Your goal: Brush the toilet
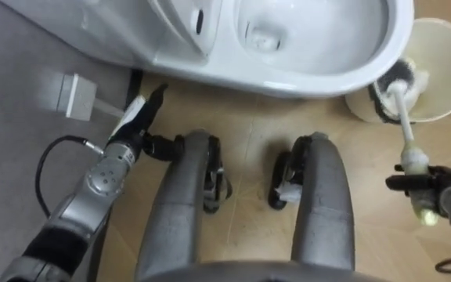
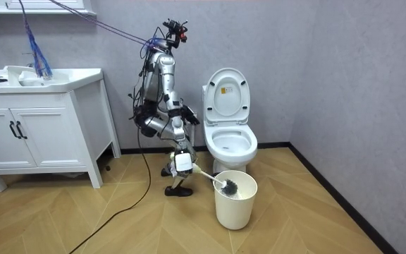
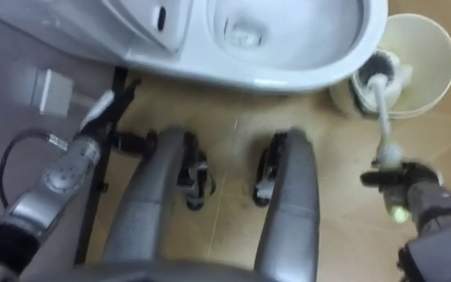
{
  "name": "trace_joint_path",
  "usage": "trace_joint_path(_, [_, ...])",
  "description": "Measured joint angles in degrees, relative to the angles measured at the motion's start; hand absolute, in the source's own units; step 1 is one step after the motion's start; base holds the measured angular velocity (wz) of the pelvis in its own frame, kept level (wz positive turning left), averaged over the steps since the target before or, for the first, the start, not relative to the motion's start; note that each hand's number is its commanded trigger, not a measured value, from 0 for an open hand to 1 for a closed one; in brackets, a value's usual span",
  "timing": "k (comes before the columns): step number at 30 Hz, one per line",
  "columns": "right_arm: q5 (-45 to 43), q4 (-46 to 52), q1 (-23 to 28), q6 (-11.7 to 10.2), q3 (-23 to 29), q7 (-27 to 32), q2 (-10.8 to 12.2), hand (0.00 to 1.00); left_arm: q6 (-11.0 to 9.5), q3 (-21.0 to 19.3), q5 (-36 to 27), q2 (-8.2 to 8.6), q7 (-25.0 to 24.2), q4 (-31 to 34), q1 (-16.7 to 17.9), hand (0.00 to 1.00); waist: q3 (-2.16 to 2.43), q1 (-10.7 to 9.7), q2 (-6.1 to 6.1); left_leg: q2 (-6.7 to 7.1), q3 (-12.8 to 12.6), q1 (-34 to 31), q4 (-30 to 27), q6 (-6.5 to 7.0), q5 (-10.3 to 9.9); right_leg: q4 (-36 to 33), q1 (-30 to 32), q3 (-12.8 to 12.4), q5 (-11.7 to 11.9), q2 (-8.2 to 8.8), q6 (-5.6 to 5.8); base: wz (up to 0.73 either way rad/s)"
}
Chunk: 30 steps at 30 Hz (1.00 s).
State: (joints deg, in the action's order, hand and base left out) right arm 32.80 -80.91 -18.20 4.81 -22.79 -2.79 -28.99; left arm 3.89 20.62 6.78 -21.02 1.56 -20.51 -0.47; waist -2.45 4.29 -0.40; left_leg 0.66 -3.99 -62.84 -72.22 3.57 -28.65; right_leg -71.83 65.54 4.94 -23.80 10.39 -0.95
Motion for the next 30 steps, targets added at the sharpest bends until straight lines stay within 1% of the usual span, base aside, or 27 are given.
trace_joint_path(2, [3.01, -0.44, 1.13, 0.93, 1.24, 0.09, 0.96, 1.00, -0.07, -0.05, -0.42, -0.07, 0.02, -0.71, 0.79, 0.00, 0.13, 0.21, -0.05, 0.02, -0.38, 4.47, 5.33, 0.33, 1.53, 5.22, -4.38, 0.14, 1.57, -0.40, 0.48, -0.06])
trace_joint_path(3, [3.38, -0.44, 1.28, 1.07, 1.90, 0.13, 1.13, 1.00, -0.06, -0.08, -0.41, -0.07, 0.02, -1.07, 0.93, 0.00, 0.15, 0.33, -0.04, -0.02, -0.47, 5.51, 6.73, 0.39, 1.94, 6.66, -5.38, 0.16, 2.06, -0.56, 0.57, -0.12])
trace_joint_path(5, [4.32, -0.89, 1.51, 1.29, 4.40, 0.16, 1.55, 1.00, -0.10, -0.38, -0.37, -0.16, 0.09, -2.10, 2.07, 0.00, 0.22, 0.27, -0.13, 0.02, -0.65, 9.53, 12.20, 0.63, 3.71, 12.15, -9.27, 0.23, 3.93, -1.04, 1.03, -0.12])
trace_joint_path(6, [4.82, -1.08, 1.50, 1.30, 5.00, 0.22, 1.65, 1.00, -0.11, -0.41, -0.37, -0.21, 0.17, -2.09, 2.23, 0.00, 0.23, 0.19, -0.25, 0.07, -0.63, 10.39, 13.59, 0.77, 4.18, 13.44, -10.11, 0.24, 4.33, -1.11, 1.15, -0.08])
trace_joint_path(8, [6.38, -1.57, 1.50, 1.52, 7.54, 0.93, 2.16, 1.00, -0.11, -0.46, -0.32, -0.15, 0.25, -2.17, 3.67, 0.00, 0.18, 0.26, -0.53, 0.03, -0.60, 13.99, 18.04, 0.80, 5.63, 18.14, -13.76, 0.46, 5.93, -1.68, 1.39, -0.08])
trace_joint_path(9, [6.54, -1.58, 1.54, 1.56, 8.12, 1.06, 2.26, 1.00, -0.20, -0.43, -0.30, -0.09, 0.23, -2.47, 3.94, 0.00, 0.18, 0.25, -0.64, 0.05, -0.66, 15.01, 19.09, 0.81, 5.88, 19.12, -14.74, 0.48, 6.21, -1.76, 1.47, -0.08])
trace_joint_path(10, [7.36, -1.53, 1.61, 1.56, 8.56, 1.40, 2.45, 1.00, -0.23, -0.46, -0.17, -0.05, 0.16, -3.36, 4.30, 0.00, 0.19, 0.23, -0.94, 0.09, -0.73, 17.15, 21.33, 0.82, 6.36, 21.22, -16.79, 0.59, 6.72, -1.90, 1.57, -0.06])
trace_joint_path(13, [8.23, -1.36, 1.68, 1.52, 10.71, 2.46, 2.69, 1.00, -0.28, -2.18, 0.18, -0.23, 0.24, -3.95, 5.04, 0.00, 0.12, 0.23, -1.68, 0.00, -0.55, 21.25, 25.72, 0.65, 7.41, 25.88, -21.12, 1.65, 7.82, -2.25, 1.64, -0.02])
trace_joint_path(15, [8.90, -1.18, 1.55, 1.48, 10.89, 3.60, 2.92, 1.00, -0.36, -2.59, 0.20, -0.23, 0.50, -5.39, 4.92, 0.00, 0.14, 0.22, -1.88, -0.28, -0.21, 23.67, 28.00, 0.52, 7.84, 28.70, -24.05, 2.40, 8.50, -2.70, 1.63, 0.02])
trace_joint_path(16, [8.56, -1.15, 1.60, 1.48, 12.02, 4.02, 3.15, 1.00, -0.49, -2.59, 0.21, -0.09, 0.53, -6.54, 5.00, 0.00, 0.17, 0.06, -1.97, -0.29, 0.12, 25.67, 29.61, 0.46, 8.07, 30.48, -26.21, 2.91, 8.77, -2.84, 1.72, 0.06])
trace_joint_path(17, [7.83, -0.96, 1.89, 1.50, 13.67, 4.85, 3.50, 1.00, -0.63, -2.62, 0.21, 0.09, 0.56, -7.92, 4.70, 0.00, 0.30, -0.07, -2.28, -0.24, 0.23, 27.71, 31.40, 0.44, 8.38, 32.16, -28.34, 3.11, 9.01, -2.95, 1.86, 0.05])
trace_joint_path(18, [7.54, -0.54, 2.15, 1.52, 14.44, 5.38, 3.64, 1.00, -0.66, -2.72, 0.25, 0.16, 0.59, -8.56, 4.69, 0.00, 0.35, -0.11, -2.41, -0.24, 0.24, 28.60, 32.25, 0.42, 8.53, 32.97, -29.22, 3.23, 9.17, -3.01, 1.90, 0.00])
trace_joint_path(20, [7.25, 1.46, 2.69, 1.39, 16.31, 6.95, 4.01, 1.00, -0.73, -3.45, 0.26, 0.65, 0.78, -10.57, 5.13, 0.00, 0.44, -0.36, -2.53, -0.33, 0.60, 30.96, 34.36, 0.30, 8.85, 35.23, -31.92, 3.71, 9.59, -3.40, 2.08, 0.03])
trace_joint_path(21, [7.15, 2.34, 3.39, 1.42, 16.94, 7.79, 4.29, 1.00, -0.70, -4.55, 0.23, 1.22, 0.85, -11.63, 5.44, 0.00, 0.46, -0.87, -2.53, -0.34, 1.06, 32.49, 35.89, 0.20, 9.17, 36.89, -33.78, 4.39, 9.94, -3.58, 2.10, 0.15])
trace_joint_path(22, [7.19, 3.02, 4.14, 1.40, 17.32, 8.23, 4.37, 1.00, -0.70, -4.80, 0.22, 1.42, 1.07, -12.46, 5.66, 0.00, 0.56, -1.02, -2.57, -0.32, 1.53, 34.06, 37.52, 0.11, 9.55, 38.60, -35.63, 5.07, 10.27, -3.71, 2.18, 0.16])
trace_joint_path(24, [5.89, 3.94, 5.11, 1.49, 17.52, 9.22, 4.65, 1.00, -0.70, -5.21, 0.19, 1.42, 1.49, -13.26, 6.55, 0.00, 0.78, -0.88, -2.65, -0.55, 1.80, 36.36, 39.81, -0.10, 9.95, 41.38, -38.27, 5.48, 10.84, -4.34, 2.26, 0.05])
trace_joint_path(26, [3.69, 8.12, 7.74, 1.46, 19.56, 10.53, 5.74, 1.00, -0.68, -7.84, 0.20, 1.56, 1.76, -13.26, 9.26, 0.00, 1.18, -1.16, -2.75, -0.87, 2.48, 39.33, 42.62, -0.56, 10.44, 44.58, -41.75, 6.77, 11.35, -4.84, 2.11, 0.08])
trace_joint_path(27, [3.27, 8.81, 8.42, 1.45, 19.82, 10.72, 6.07, 1.00, -0.68, -8.49, 0.23, 1.62, 1.78, -13.35, 9.96, 0.00, 1.25, -1.38, -2.77, -0.86, 2.73, 40.35, 43.36, -0.70, 10.67, 45.49, -42.93, 7.01, 11.42, -4.95, 2.10, 0.21])
trace_joint_path(28, [2.02, 10.36, 10.27, 1.42, 19.79, 11.43, 6.78, 1.00, -0.70, -9.46, 0.21, 1.68, 2.11, -13.48, 11.60, 0.00, 1.70, -1.58, -2.75, -0.86, 3.11, 42.42, 44.72, -0.92, 10.99, 47.44, -45.43, 7.75, 11.63, -5.32, 2.06, 0.20])
trace_joint_path(29, [0.98, 12.41, 12.36, 1.34, 19.65, 11.89, 7.49, 1.00, -0.80, -10.13, 0.05, 1.69, 2.57, -13.53, 13.49, 0.00, 2.33, -1.48, -2.74, -0.81, 3.67, 44.56, 45.93, -1.25, 11.29, 49.53, -48.06, 8.36, 11.96, -5.75, 2.04, 0.18])
trace_joint_path(30, [0.30, 13.28, 13.35, 1.20, 19.62, 12.06, 7.90, 1.00, -0.93, -10.65, 0.09, 1.71, 2.65, -13.55, 14.42, 0.00, 2.44, -1.36, -2.76, -0.83, 3.86, 45.68, 46.57, -1.43, 11.44, 50.40, -49.30, 8.59, 12.02, -5.92, 2.01, 0.14])
